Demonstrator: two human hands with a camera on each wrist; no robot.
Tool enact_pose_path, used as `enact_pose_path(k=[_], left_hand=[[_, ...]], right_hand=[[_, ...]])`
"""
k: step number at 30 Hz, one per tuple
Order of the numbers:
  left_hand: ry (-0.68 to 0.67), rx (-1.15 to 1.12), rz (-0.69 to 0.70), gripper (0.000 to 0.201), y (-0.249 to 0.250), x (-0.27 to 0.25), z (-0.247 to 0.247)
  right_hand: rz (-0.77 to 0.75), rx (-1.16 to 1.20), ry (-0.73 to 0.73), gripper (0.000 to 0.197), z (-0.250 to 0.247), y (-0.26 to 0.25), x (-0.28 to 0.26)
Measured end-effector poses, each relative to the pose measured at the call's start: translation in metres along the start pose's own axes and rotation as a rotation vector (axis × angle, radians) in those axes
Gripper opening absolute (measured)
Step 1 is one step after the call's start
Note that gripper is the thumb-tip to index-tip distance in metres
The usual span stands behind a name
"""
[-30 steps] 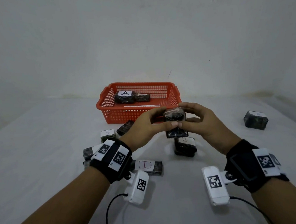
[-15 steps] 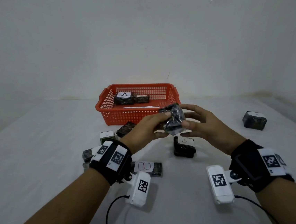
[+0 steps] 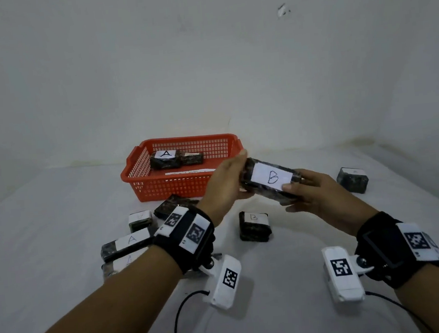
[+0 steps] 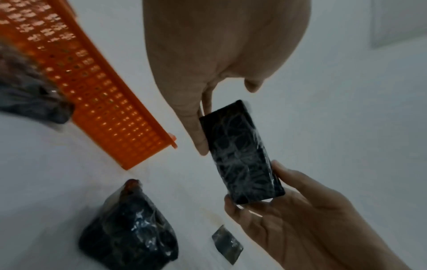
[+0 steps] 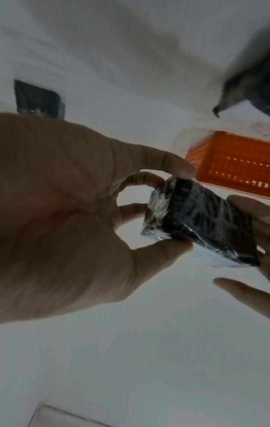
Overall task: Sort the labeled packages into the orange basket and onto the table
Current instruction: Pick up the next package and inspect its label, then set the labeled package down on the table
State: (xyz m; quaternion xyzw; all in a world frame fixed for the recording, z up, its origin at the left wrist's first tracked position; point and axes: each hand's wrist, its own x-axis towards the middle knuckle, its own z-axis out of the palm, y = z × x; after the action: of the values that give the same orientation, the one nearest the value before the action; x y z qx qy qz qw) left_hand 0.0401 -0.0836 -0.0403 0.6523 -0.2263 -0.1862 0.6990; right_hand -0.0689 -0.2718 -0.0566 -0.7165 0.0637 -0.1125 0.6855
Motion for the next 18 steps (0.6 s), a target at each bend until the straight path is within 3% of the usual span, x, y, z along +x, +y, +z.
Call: enact_pose_path(k=[6,9,18], left_hand=[[0.061,0.066,-0.065,0.057,-0.020,0.033,0.052],[0.011,0.113,-0.101,0.064,-0.029,0.050,0.090],[-0.130,0.293,-0.239,0.048,-0.050,0.087,0.205]], right_hand=[[0.115,0.087,0.240,0.051,-0.050,0.007,-0.012],[0.131,0.038,0.306,0.042,-0.083,0.008,-0.023],[0.330,-0.035,0.456,0.025,-0.178,0.016,-0.045]])
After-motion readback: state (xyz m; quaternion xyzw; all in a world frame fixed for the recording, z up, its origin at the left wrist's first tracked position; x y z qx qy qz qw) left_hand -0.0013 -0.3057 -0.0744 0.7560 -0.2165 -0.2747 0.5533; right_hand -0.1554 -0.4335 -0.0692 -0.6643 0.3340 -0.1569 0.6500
